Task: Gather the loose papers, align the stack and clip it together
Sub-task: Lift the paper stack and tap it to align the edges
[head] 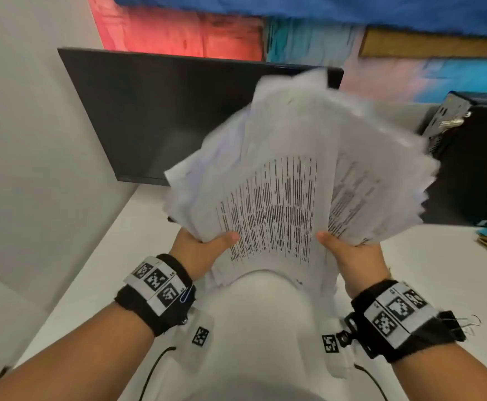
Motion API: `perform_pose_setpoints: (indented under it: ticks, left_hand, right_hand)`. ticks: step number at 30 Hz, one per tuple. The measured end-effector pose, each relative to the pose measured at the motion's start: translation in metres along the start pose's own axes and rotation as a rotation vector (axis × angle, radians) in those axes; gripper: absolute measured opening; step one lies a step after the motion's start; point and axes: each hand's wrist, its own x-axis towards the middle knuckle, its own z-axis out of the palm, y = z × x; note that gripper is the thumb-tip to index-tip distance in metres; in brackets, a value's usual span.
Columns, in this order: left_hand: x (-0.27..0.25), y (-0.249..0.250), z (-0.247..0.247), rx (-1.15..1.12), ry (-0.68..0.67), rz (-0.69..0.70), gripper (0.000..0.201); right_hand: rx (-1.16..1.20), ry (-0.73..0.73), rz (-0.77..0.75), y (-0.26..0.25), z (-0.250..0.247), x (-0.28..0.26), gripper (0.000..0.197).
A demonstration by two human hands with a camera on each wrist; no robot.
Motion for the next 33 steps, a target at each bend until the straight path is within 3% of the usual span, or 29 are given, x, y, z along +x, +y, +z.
perform_pose_setpoints:
  ticks: [4, 6, 10, 12, 15, 17, 20, 22, 24, 26, 27, 30, 33]
  left_hand:
    - [-0.002, 0.001, 0.000, -0.029, 0.082, -0.028, 0.027]
    - [-0.002, 0.004, -0.010, 0.010, 0.021, 0.022, 0.029]
    - [0.005, 0.007, -0.029, -0.025, -0.167, 0.032, 0.060]
    - [0.010, 0.009, -0.021, 0.013, -0.183, 0.031, 0.064]
    - [0.014, 0.018, -0.003, 0.063, -0.013, 0.009, 0.037]
    - [0.014, 0.023, -0.001, -0.006, 0.035, 0.035, 0.034]
    - [0.012, 0.033, -0.016, -0.173, -0.083, 0.195, 0.045]
    - [0.015, 0.029, -0.027, -0.278, -0.177, 0.202, 0.061]
    - [0.019, 0.026, -0.027, -0.199, -0.227, 0.166, 0.067]
    - [0.021, 0.026, -0.018, -0.050, -0.175, 0.144, 0.061]
    - [0.021, 0.026, -0.011, -0.007, -0.091, 0.120, 0.048]
    - [0.015, 0.028, 0.008, -0.051, 0.109, 0.054, 0.016]
    - [0.004, 0.033, 0.009, -0.105, 0.127, 0.121, 0.018]
  right_hand:
    - [0.082, 0.031, 0.025, 0.000, -0.001, -0.003, 0.032]
    - [0.057, -0.022, -0.028, -0.005, -0.010, -0.002, 0.038]
    - [0.110, -0.108, -0.007, -0.011, -0.025, 0.011, 0.085]
    - [0.116, -0.130, -0.014, -0.013, -0.020, 0.015, 0.076]
    - [0.088, -0.056, -0.052, -0.021, -0.007, 0.014, 0.043]
    - [0.122, -0.021, -0.061, -0.028, -0.005, 0.011, 0.038]
    - [0.163, -0.097, -0.150, -0.036, -0.012, 0.011, 0.047]
    - [0.192, -0.167, -0.130, -0.033, -0.018, 0.017, 0.066]
    - [0.230, -0.192, -0.055, -0.025, -0.018, 0.021, 0.077]
    - [0.218, -0.166, -0.016, -0.022, -0.009, 0.021, 0.075]
    - [0.204, -0.132, -0.008, -0.023, -0.002, 0.020, 0.070]
    - [0.186, -0.015, -0.018, -0.032, 0.009, 0.012, 0.036]
    - [0.189, -0.009, -0.117, -0.039, 0.009, -0.002, 0.028]
